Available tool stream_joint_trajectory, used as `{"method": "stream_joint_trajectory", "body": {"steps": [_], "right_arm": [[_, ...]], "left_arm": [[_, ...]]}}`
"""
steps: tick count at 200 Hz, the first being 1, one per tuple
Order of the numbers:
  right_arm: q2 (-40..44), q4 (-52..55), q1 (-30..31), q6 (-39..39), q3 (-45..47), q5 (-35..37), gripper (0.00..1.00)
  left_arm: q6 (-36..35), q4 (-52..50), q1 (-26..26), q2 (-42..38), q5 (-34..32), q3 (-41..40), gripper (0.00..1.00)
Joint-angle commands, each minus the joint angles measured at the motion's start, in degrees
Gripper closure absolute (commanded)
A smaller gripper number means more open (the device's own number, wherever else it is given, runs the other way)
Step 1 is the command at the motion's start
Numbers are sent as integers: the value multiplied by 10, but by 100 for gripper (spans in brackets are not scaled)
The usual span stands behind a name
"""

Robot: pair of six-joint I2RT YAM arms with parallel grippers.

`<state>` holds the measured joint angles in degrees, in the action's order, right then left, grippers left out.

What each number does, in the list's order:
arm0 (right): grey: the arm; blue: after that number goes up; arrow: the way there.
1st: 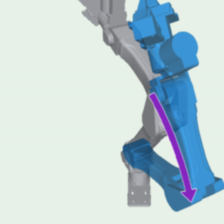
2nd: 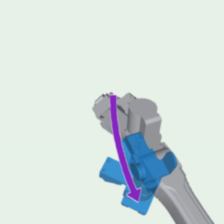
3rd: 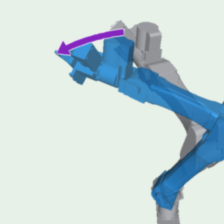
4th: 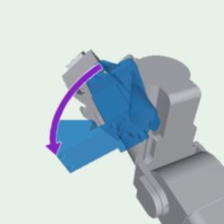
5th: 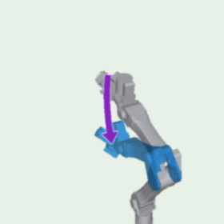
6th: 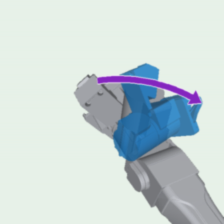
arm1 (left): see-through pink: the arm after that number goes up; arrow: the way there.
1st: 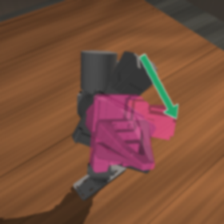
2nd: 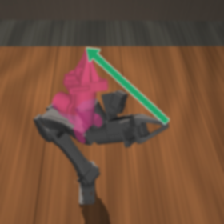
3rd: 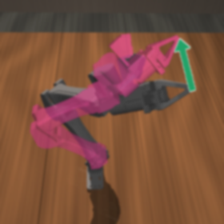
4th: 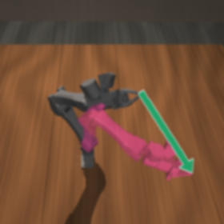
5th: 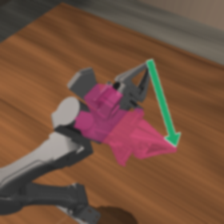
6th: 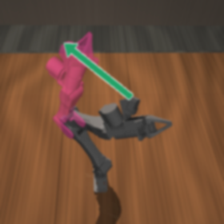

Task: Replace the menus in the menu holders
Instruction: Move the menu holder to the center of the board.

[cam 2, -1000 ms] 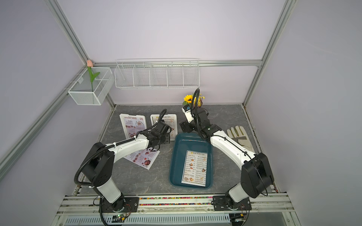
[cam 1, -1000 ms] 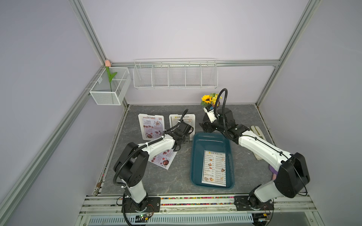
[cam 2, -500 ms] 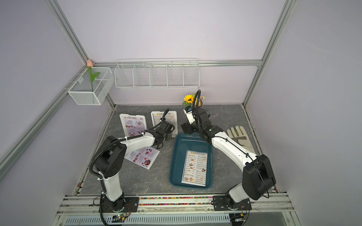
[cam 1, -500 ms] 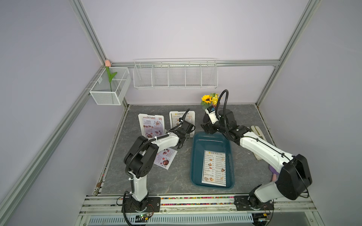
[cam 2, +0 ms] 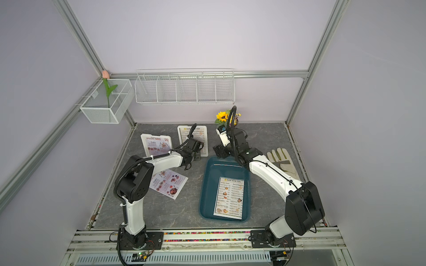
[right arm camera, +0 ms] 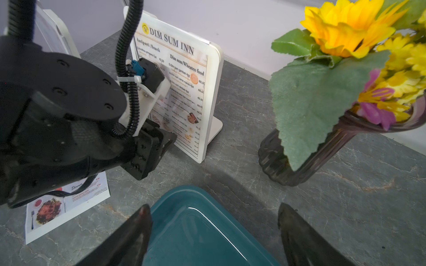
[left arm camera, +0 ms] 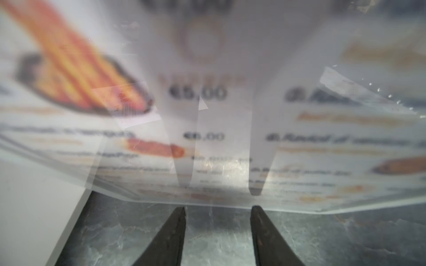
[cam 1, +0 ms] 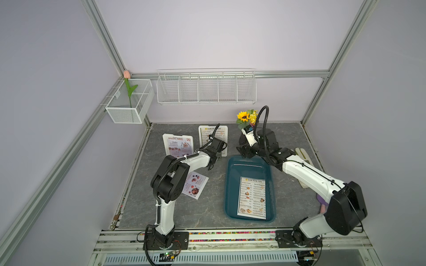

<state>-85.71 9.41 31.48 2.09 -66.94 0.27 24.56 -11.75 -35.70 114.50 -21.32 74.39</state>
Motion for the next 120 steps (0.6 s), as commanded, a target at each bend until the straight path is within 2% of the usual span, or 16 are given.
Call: {"method": "stream_joint_trajectory", "body": {"steps": [1, 73, 103, 120], "right_arm": [[-1, 4, -4, -3, 0, -11, 12], [-9, 18, -3, -8, -13, -42, 14], [-7, 29, 4, -17, -19, -72, 15], [-6, 31, 10, -26, -20, -94, 17]], "left_arm": [[-12, 10, 14, 15, -6, 20, 51], [-46, 4, 24, 38, 10, 58, 49], [-27, -50, 23, -44, 54, 45, 44], [-1, -140, 24, -109, 90, 52, 40]]}}
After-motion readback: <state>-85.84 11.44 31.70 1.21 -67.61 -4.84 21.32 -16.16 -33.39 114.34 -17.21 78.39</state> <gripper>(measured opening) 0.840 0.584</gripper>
